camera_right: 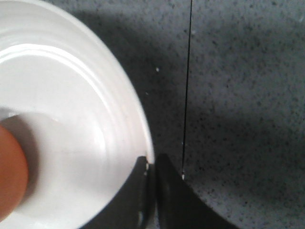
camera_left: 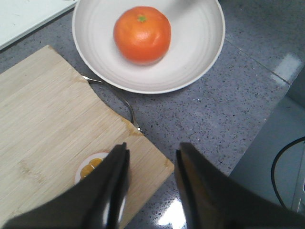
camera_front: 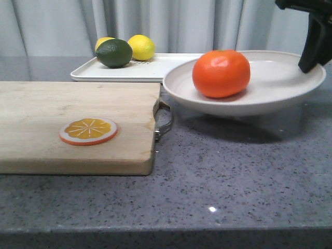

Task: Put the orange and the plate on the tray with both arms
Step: 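Grip the plate rim with the right gripper and lift the plate, then carry the plate with the right gripper and lower it onto the white tray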

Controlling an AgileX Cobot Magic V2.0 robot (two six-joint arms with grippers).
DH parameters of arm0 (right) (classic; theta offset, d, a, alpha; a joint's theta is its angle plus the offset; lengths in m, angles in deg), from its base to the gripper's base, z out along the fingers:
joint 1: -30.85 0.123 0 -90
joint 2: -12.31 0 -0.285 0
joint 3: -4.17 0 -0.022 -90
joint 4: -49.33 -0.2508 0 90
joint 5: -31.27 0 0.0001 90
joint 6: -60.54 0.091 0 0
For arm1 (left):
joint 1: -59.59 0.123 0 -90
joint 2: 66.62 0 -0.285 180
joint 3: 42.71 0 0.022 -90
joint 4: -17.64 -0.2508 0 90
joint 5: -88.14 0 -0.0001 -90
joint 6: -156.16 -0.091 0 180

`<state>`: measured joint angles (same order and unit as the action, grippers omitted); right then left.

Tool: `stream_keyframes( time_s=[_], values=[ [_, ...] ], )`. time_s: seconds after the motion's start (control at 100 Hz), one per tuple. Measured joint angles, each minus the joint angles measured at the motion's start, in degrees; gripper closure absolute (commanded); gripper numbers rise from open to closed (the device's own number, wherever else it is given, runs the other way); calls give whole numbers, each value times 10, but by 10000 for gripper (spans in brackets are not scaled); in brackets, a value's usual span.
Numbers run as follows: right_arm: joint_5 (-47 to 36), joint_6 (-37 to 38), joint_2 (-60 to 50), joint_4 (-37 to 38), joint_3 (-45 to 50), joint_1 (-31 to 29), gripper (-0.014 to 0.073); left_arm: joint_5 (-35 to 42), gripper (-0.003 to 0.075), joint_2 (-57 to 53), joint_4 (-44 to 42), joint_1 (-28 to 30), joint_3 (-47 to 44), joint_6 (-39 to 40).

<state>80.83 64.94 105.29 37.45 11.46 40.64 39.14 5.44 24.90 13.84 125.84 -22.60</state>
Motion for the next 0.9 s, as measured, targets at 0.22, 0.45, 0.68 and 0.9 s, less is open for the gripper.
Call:
stream_keyframes(
  time_s=[0.22, 0.45, 0.68, 0.9],
  values=[
    [3, 0, 17, -10, -74, 0, 660, -6, 492, -18, 0, 0, -1, 0],
    [32, -6, 119, -32, -204, 0, 660, -6, 491, -54, 9, 0, -1, 0],
    [77, -8, 250, -52, -382, 0, 660, -17, 491, -82, 20, 0, -1, 0],
    [142, -9, 388, -65, -569, 0, 660, -25, 491, -94, 24, 0, -1, 0]
  ],
)
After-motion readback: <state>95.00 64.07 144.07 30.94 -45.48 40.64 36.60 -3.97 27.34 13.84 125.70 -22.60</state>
